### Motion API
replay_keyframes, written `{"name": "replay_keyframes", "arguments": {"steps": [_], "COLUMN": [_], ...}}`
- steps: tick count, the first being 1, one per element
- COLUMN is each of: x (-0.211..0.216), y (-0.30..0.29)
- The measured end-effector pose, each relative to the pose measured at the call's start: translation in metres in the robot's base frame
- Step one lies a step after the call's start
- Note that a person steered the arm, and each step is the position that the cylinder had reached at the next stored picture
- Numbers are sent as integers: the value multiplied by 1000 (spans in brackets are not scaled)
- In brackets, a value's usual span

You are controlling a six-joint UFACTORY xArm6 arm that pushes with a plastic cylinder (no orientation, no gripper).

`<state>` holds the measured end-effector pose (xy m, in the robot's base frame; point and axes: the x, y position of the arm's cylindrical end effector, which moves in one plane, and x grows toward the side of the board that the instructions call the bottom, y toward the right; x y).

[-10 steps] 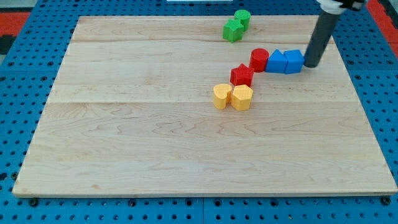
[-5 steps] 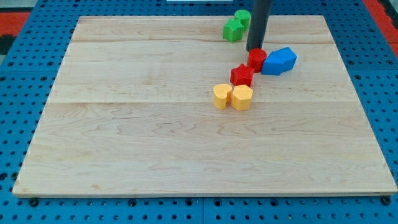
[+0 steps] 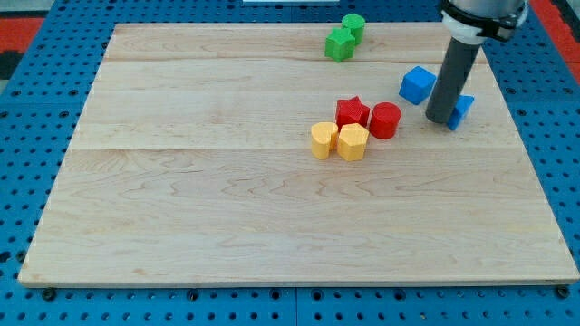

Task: Place the red blocks together at the bottom left side of the green star

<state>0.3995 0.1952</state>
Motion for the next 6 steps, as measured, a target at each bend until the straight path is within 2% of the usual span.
{"name": "replay_keyframes", "arguments": {"steps": [2, 3, 4, 5, 6], "x": [4, -13, -39, -17, 53], "y": [-98, -174, -194, -119, -28]}}
